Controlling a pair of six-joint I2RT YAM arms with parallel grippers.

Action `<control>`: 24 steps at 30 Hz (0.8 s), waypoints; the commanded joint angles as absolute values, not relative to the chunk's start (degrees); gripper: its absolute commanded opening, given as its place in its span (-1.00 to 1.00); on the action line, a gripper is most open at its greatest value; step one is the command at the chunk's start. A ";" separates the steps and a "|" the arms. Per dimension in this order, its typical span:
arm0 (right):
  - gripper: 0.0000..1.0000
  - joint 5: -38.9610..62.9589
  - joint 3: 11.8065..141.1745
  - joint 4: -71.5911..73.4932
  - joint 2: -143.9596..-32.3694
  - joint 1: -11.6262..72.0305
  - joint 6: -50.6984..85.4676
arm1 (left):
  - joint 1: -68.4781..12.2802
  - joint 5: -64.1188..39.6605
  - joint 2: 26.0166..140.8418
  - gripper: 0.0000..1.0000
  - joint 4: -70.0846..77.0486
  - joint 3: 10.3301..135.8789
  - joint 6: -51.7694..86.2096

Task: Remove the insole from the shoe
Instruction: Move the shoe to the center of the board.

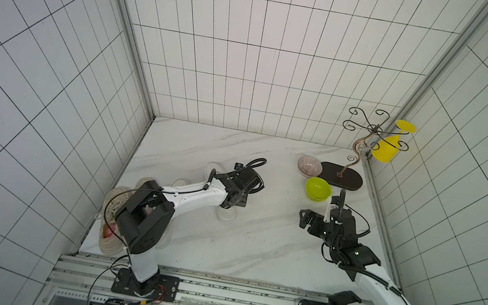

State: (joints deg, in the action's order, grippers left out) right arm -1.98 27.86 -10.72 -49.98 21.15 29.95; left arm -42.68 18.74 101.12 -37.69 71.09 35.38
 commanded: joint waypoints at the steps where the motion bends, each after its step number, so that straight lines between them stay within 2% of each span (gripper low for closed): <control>1: 0.99 -3.60 31.62 -9.72 -50.49 21.68 30.19 | -43.59 17.89 105.89 0.22 -33.93 77.01 33.89; 9: 0.99 -3.45 32.14 -9.23 -51.66 21.69 29.44 | -46.32 14.93 112.49 0.22 -31.92 86.38 30.25; 14: 0.99 -3.12 33.17 -8.93 -52.73 21.65 29.44 | -49.15 14.76 109.15 0.25 -34.35 87.87 27.50; 18: 0.97 -0.12 33.74 -7.01 -53.87 21.71 28.33 | -49.57 12.22 95.64 0.36 -31.19 77.95 26.84; 21: 0.94 2.87 34.54 -4.76 -55.79 21.88 27.36 | -49.25 15.55 84.36 0.43 -28.65 67.26 27.41; 23: 0.93 3.73 36.08 -4.29 -58.07 22.29 26.78 | -46.96 15.91 78.22 0.43 -25.40 59.35 28.50; 24: 0.92 3.97 37.22 -4.14 -59.62 22.72 26.41 | -44.23 12.83 75.83 0.43 -23.81 55.43 29.79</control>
